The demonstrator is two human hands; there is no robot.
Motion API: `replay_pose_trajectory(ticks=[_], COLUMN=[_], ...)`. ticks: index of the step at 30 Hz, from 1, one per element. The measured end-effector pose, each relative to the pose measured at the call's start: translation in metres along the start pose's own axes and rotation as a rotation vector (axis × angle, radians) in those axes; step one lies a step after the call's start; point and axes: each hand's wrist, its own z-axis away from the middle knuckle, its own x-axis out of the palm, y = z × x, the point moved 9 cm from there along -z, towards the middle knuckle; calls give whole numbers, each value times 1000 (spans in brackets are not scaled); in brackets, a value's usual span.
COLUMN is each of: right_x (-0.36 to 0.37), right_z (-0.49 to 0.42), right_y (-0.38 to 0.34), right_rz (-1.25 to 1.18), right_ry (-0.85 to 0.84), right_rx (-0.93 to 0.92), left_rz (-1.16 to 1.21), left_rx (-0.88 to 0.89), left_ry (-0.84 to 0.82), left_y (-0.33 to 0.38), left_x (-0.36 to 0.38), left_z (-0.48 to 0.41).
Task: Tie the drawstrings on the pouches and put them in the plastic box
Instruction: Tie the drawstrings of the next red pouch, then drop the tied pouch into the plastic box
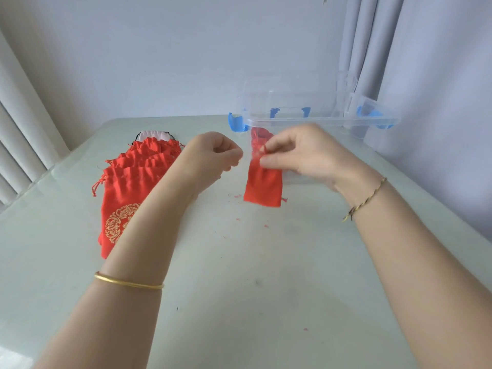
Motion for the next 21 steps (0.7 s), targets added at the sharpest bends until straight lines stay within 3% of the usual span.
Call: replay_pose_trajectory(ticks=[6,12,14,16,19,21], right_x=[-91,-106,-99,-69,-16,-6], right_z=[-44,-130,-146,-161,-158,-153], right_y=[-70,-43,-39,-24,15,24], right_rz=[89,494,620,710,791,827], right_ry=[349,419,454,233,-294,-421], right_rx=[-144,33,16,49,249,294], left_rz=[-31,-44,-53,-56,-49,-53], left_rx=[-78,-143,-149,-156,-154,-154], left_ry=[30,16,26,34,41,42], left_y=[2,-9,-12,-16,-21,-23], left_x=[-4,-3,-8,-13,-16,-17], left_z=[-23,-41,-47,-52,-56,-56])
